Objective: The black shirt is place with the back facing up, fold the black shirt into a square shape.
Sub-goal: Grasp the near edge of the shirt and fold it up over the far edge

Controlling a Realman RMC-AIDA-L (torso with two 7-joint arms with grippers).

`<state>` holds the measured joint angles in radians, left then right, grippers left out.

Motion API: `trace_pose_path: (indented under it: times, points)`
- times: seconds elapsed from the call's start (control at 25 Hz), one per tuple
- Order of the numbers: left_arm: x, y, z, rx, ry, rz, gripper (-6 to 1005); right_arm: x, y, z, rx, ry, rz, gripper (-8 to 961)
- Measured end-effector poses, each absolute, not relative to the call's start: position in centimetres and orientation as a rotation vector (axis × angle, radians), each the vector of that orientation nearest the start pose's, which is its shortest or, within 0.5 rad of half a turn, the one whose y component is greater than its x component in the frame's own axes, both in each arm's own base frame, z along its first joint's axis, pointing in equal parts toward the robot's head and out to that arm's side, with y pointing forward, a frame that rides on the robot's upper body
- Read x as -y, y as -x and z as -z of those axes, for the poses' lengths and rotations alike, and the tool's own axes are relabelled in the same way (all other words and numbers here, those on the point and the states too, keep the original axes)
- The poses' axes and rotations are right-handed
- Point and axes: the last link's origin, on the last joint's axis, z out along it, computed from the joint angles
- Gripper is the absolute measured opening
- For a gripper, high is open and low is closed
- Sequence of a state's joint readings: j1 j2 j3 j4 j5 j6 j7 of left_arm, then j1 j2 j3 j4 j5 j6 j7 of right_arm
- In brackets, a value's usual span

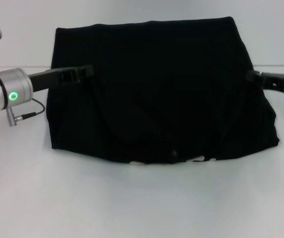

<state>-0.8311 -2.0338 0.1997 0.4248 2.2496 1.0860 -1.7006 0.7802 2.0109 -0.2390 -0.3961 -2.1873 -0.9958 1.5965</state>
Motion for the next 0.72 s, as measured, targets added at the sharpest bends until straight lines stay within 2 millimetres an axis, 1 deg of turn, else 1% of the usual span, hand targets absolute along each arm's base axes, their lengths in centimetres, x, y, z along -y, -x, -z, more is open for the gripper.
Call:
trace_pose_path:
  times: [0.24, 0.4, 0.56, 0.72]
  points:
    - [-45.2, 25.5, -1.2, 1.126, 2.055, 0.679, 82, -46.2, -26.6, -2.3, -1.035, 2.008, -0.582, 142]
    - [-45.9, 25.5, -1.1, 1.095, 1.984, 0.679, 82, -47.6, -25.5, -2.0, -0.992, 1.973, -0.556, 150]
    - [-46.7, 25.3, -1.7, 1.062, 1.927, 0.693, 82, -48.3, -24.7, -2.1, -0.971, 1.949, -0.547, 157]
    - [-47.0, 25.2, -1.8, 1.048, 1.906, 0.689, 81, -48.5, -24.7, -2.1, -0.975, 1.93, -0.544, 164]
